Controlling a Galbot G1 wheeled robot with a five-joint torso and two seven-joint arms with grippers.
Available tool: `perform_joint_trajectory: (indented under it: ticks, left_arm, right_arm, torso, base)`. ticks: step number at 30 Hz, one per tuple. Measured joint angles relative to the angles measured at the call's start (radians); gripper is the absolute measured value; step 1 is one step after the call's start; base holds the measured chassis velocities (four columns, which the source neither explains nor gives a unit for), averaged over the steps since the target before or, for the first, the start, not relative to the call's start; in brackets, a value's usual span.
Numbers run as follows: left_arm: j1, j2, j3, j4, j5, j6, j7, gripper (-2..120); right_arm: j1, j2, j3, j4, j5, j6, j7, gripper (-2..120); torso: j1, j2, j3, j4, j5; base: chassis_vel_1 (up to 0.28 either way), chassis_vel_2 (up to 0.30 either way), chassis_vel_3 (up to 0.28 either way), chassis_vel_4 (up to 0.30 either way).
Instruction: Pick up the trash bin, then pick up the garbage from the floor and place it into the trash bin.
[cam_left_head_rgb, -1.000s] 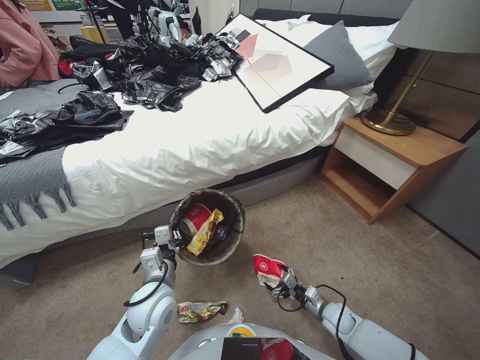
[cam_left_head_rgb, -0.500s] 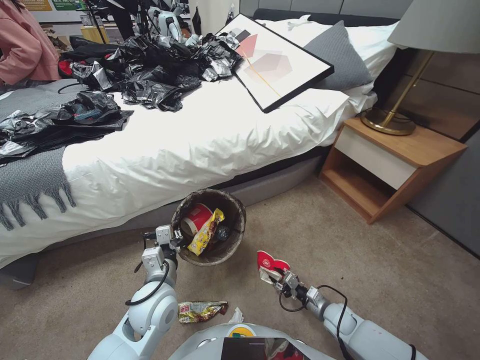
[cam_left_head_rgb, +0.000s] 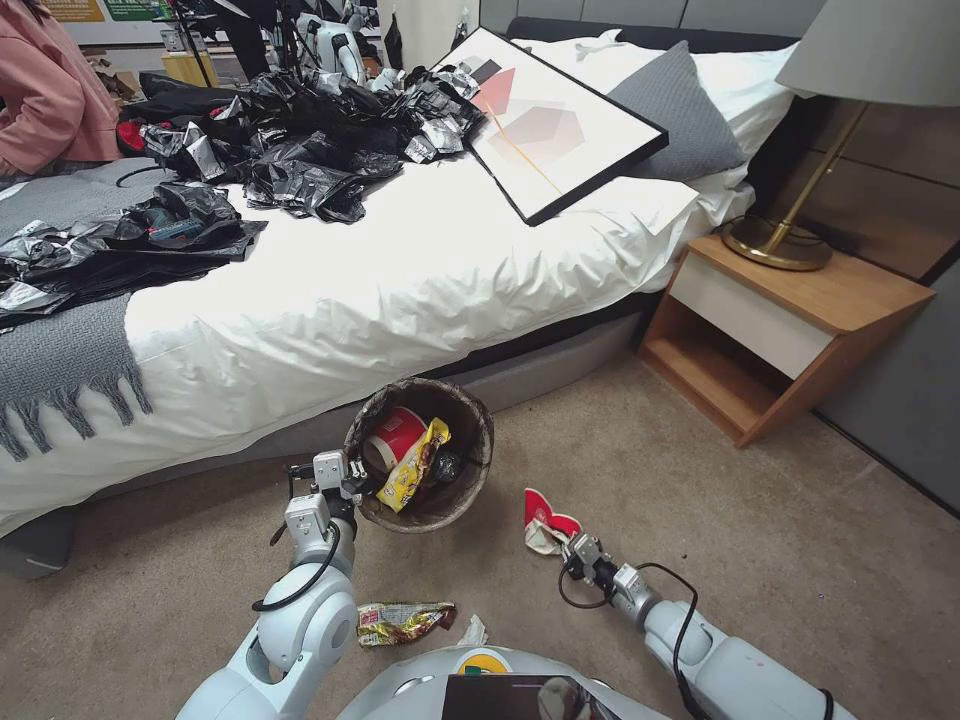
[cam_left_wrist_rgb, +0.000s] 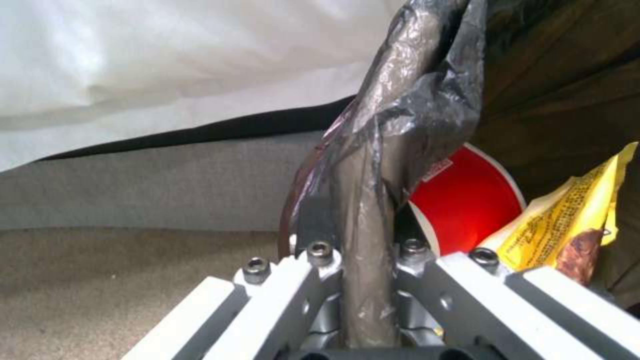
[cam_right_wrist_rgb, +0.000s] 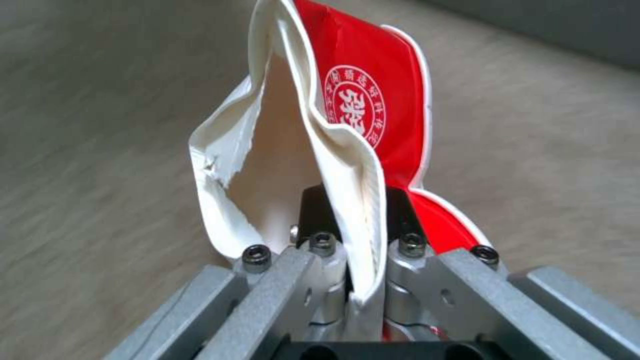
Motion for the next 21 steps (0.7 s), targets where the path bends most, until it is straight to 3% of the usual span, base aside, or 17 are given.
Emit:
perform_joint_trajectory:
  ticks: [11,14,18,20,21]
  left_arm:
    - [0.000,0.001,0.008,0.001,0.001,0.000,0.000,0]
    - [0.003,0.004,0.013,0.002,0.003,0.001,0.001,0]
    - [0.004,0.006,0.018,0.003,0.003,0.001,0.002,0]
    - [0.005,0.008,0.027,0.006,0.004,0.002,0.003,0]
    - [0.005,0.008,0.027,0.006,0.004,0.002,0.003,0]
  right_arm:
    - [-0.042,-0.002,0.153,0.160,0.026,-0.076,0.222,0]
    - [-0.065,0.010,0.246,0.271,0.047,-0.097,0.308,0]
    - [-0.072,0.014,0.283,0.340,0.055,-0.105,0.344,0]
    - [-0.077,0.022,0.338,0.470,0.065,-0.122,0.395,0]
    - [-0.077,0.022,0.338,0.470,0.065,-0.122,0.395,0]
  torso:
    - [0.000,0.000,0.000,0.0002,0.0000]
    - [0.000,0.000,0.000,0.0001,0.0000]
    - [0.000,0.000,0.000,0.0001,0.0000]
    - [0.000,0.000,0.000,0.0001,-0.0001]
    - [0.000,0.000,0.000,0.0001,-0.0001]
  base:
    - [0.000,0.000,0.000,0.000]
    - [0.000,0.000,0.000,0.000]
    - [0.000,0.000,0.000,0.000]
    - [0.000,0.000,0.000,0.000]
    - [0.000,0.000,0.000,0.000]
